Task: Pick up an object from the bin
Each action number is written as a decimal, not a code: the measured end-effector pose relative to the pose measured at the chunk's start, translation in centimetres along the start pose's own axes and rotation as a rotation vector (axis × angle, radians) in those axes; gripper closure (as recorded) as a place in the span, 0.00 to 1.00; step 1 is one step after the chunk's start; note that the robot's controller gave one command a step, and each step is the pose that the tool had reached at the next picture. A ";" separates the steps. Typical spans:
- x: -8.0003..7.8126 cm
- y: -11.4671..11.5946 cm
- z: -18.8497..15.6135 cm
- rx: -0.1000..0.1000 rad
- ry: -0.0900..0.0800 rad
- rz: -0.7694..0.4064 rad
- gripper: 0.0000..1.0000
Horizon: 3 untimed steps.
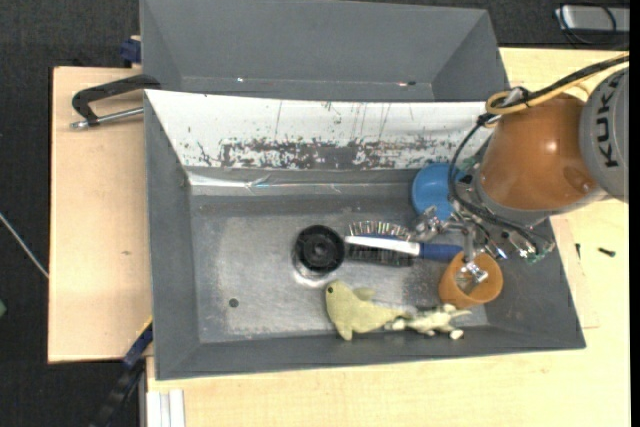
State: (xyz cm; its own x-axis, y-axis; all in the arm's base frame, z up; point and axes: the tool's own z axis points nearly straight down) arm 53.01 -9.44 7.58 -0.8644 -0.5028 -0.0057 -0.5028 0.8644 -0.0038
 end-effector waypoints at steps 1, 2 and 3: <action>-0.1 0.0 -0.1 -0.001 0.001 0.001 0.00; -0.3 0.0 -0.1 -0.001 0.001 0.002 0.00; -0.4 0.0 -0.2 -0.001 0.001 0.004 0.00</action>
Offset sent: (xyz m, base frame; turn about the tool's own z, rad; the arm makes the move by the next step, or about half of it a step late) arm 0.0000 0.0000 0.0000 0.0000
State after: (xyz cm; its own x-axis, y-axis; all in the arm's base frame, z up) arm 53.37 -9.28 7.78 -0.8663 -0.4994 -0.0049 -0.4994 0.8664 -0.0024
